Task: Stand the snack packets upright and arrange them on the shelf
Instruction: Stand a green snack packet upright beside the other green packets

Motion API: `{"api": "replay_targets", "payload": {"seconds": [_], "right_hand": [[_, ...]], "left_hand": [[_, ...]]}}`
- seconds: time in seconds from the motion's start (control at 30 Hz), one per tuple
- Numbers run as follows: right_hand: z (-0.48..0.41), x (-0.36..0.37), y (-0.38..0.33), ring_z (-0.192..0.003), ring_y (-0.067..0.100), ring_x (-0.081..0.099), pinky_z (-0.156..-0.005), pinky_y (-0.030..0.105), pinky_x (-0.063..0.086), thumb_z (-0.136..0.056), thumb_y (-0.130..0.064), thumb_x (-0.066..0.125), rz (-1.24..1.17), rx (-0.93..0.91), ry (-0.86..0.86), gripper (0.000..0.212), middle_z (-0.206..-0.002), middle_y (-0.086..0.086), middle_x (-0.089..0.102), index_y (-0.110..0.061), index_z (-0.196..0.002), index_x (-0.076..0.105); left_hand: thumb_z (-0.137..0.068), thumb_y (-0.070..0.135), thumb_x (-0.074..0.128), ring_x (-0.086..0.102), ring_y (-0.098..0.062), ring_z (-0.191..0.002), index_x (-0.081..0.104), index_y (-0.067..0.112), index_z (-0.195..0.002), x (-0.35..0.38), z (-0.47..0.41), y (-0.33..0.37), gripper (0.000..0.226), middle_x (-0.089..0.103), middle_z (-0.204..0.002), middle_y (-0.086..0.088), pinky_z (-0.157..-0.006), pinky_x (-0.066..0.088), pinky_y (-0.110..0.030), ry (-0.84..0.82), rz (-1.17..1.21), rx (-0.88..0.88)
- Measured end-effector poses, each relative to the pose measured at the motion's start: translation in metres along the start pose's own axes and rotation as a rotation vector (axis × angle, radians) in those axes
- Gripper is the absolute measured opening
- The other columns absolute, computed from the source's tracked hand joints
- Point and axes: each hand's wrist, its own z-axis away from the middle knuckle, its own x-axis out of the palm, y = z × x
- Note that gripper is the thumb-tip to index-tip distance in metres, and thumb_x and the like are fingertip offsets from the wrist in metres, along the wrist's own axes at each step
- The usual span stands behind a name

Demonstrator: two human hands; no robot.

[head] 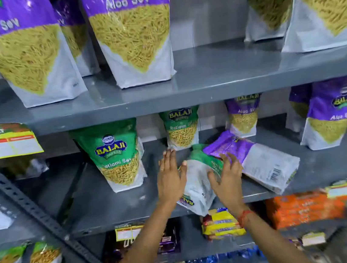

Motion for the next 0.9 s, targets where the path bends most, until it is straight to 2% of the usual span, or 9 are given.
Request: {"api": "replay_targets", "payload": {"seconds": [0.1, 0.13, 0.2, 0.27, 0.33, 0.43, 0.6, 0.73, 0.9], "right_hand": [[0.015, 0.046, 0.044, -0.121, 0.046, 0.046, -0.106, 0.049, 0.036, -0.077, -0.02, 0.076, -0.145, 0.588, -0.113, 0.07, -0.126, 0.036, 0.049, 0.012, -0.129, 0.042], [0.022, 0.044, 0.045, -0.122, 0.043, 0.049, -0.106, 0.05, 0.037, -0.077, -0.019, 0.075, -0.239, 0.672, -0.163, 0.066, -0.128, 0.032, 0.052, 0.009, -0.128, 0.043], [0.02, 0.047, 0.042, -0.121, 0.037, 0.053, -0.106, 0.053, 0.04, -0.08, -0.018, 0.072, -0.434, 0.792, -0.224, 0.056, -0.129, 0.023, 0.057, 0.002, -0.126, 0.048], [0.012, 0.047, 0.034, -0.117, 0.036, 0.057, -0.102, 0.056, 0.044, -0.082, -0.016, 0.071, -0.551, 0.845, -0.246, 0.049, -0.125, 0.021, 0.061, 0.0, -0.123, 0.052], [0.011, 0.044, 0.031, -0.113, 0.039, 0.06, -0.098, 0.06, 0.046, -0.083, -0.008, 0.068, -0.668, 0.861, -0.246, 0.039, -0.122, 0.025, 0.062, 0.004, -0.118, 0.055], [0.008, 0.042, 0.023, -0.11, 0.041, 0.06, -0.098, 0.06, 0.046, -0.082, 0.002, 0.066, -0.749, 0.853, -0.217, 0.037, -0.12, 0.028, 0.062, 0.008, -0.116, 0.054], [0.013, 0.044, 0.011, -0.094, 0.028, 0.062, -0.078, 0.035, 0.054, -0.078, 0.004, 0.069, -0.772, 0.753, -0.264, 0.033, -0.106, 0.02, 0.066, 0.003, -0.109, 0.058], [0.021, 0.046, 0.004, -0.105, 0.025, 0.06, -0.09, 0.04, 0.052, -0.076, 0.002, 0.072, -0.77, 0.648, -0.314, 0.05, -0.111, 0.013, 0.065, -0.004, -0.122, 0.054], [0.01, 0.042, -0.003, -0.096, 0.012, 0.06, -0.073, 0.016, 0.054, -0.075, -0.003, 0.075, -0.75, 0.49, -0.385, 0.058, -0.108, 0.0, 0.064, -0.015, -0.127, 0.05]], "left_hand": [[-0.097, 0.037, 0.04, 0.049, -0.034, -0.125, 0.042, 0.003, -0.134, 0.047, -0.026, -0.044, 0.05, 0.046, -0.141, -0.023, -0.103, 0.041, -0.039, -0.512, 0.161, -0.359], [-0.096, 0.037, 0.041, 0.055, -0.029, -0.119, 0.046, 0.002, -0.131, 0.047, -0.026, -0.049, 0.049, 0.051, -0.137, -0.021, -0.096, 0.047, -0.031, -0.61, 0.234, -0.405], [-0.095, 0.034, 0.048, 0.067, -0.006, -0.09, 0.052, 0.004, -0.127, 0.038, -0.031, -0.049, 0.045, 0.056, -0.127, -0.012, -0.062, 0.051, -0.009, -0.713, 0.405, -0.443], [-0.091, 0.034, 0.056, 0.062, 0.012, -0.053, 0.057, 0.006, -0.122, 0.029, -0.034, -0.051, 0.042, 0.06, -0.11, -0.006, -0.041, 0.042, -0.004, -0.744, 0.532, -0.476], [-0.084, 0.033, 0.065, 0.065, 0.007, -0.055, 0.064, 0.006, -0.111, 0.023, -0.031, -0.056, 0.038, 0.067, -0.103, -0.006, -0.05, 0.048, -0.007, -0.726, 0.63, -0.528], [-0.078, 0.03, 0.073, 0.068, -0.014, -0.076, 0.067, 0.001, -0.106, 0.017, -0.024, -0.057, 0.041, 0.072, -0.098, -0.011, -0.064, 0.053, -0.018, -0.68, 0.715, -0.557], [-0.075, 0.02, 0.076, 0.069, -0.009, -0.076, 0.068, 0.004, -0.101, 0.0, 0.003, -0.068, 0.032, 0.073, -0.094, -0.006, -0.062, 0.053, -0.014, -0.53, 0.785, -0.551], [-0.075, 0.009, 0.075, 0.07, -0.002, -0.075, 0.064, 0.011, -0.099, -0.01, 0.019, -0.074, 0.026, 0.072, -0.096, -0.002, -0.061, 0.052, -0.01, -0.4, 0.858, -0.499], [-0.076, 0.009, 0.073, 0.07, -0.006, -0.086, 0.06, 0.015, -0.104, -0.012, 0.026, -0.076, 0.031, 0.071, -0.1, 0.0, -0.071, 0.057, -0.017, -0.296, 0.877, -0.423]]}}
